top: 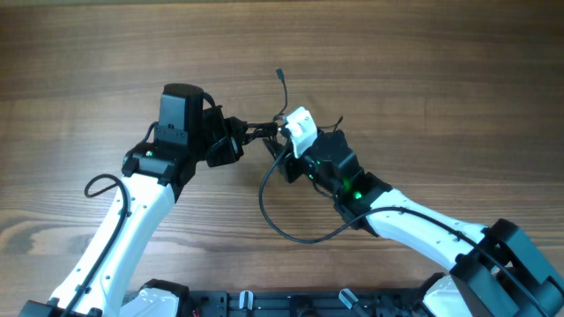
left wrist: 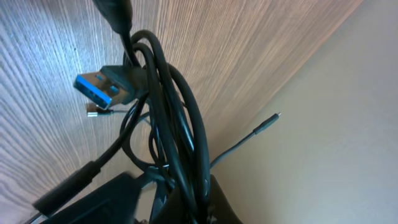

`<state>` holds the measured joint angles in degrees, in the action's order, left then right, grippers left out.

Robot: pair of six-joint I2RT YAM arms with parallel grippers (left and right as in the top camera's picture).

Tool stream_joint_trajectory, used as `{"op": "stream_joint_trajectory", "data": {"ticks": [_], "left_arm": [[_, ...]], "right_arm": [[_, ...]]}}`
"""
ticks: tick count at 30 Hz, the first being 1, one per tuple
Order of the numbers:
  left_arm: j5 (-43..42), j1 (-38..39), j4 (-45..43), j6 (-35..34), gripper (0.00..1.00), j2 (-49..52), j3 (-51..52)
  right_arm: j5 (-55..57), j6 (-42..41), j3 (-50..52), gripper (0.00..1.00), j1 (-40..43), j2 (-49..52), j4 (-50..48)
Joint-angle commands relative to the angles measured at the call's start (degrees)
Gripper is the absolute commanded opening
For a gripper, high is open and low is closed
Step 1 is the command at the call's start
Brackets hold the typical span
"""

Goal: Untangle cables

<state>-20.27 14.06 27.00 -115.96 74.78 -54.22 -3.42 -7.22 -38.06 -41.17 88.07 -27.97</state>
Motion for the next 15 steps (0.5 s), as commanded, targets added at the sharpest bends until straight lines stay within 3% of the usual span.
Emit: {"op": "stream_joint_trajectory", "data": {"ticks": [1, 2, 3, 7, 10, 12, 13, 15], "left_arm": [[-3.87, -0.31, -0.22, -7.61, 0.04, -0.44, -0.11], [-4.39, -0.31, -0.26, -7.91, 0.04, -0.44, -0.11], [-5.07, -0.31, -0.61, -8.00, 0.04, -0.44, -0.11], [-7.19, -0.31, -1.73, -9.03, 0.04, -0.44, -0.11], [-8.26, -0.31, -1.95, -9.03, 0.04, -0.44, -0.11], [-9.42, -0.31, -1.92, -9.03, 0.04, -0.44, -0.11], [-10.49, -0.31, -1.92, -9.03, 0.04, -0.44, -0.11], [-10.99, -0.31, -1.92, -9.03, 0.04, -0.44, -0.11]], "right_arm": [[2.84, 0.07, -0.48, 0.41, -0.13, 0.98, -0.22], [2.80, -0.74, -0.48, 0.43, -0.13, 0.98, -0.17], [2.75, -1.01, -0.48, 0.54, -0.13, 0.98, -0.04], [2.38, -1.92, -0.48, 0.56, -0.13, 0.98, 0.37], [4.46, -1.99, -0.48, 0.38, -0.13, 0.98, 0.66], [6.49, -1.97, -0.48, 0.20, -0.13, 0.98, 0.98], [7.10, -1.95, -0.48, 0.05, -0.11, 0.98, 0.61], [6.29, -2.84, -0.48, 0.05, -0.13, 0.96, -0.44]]}}
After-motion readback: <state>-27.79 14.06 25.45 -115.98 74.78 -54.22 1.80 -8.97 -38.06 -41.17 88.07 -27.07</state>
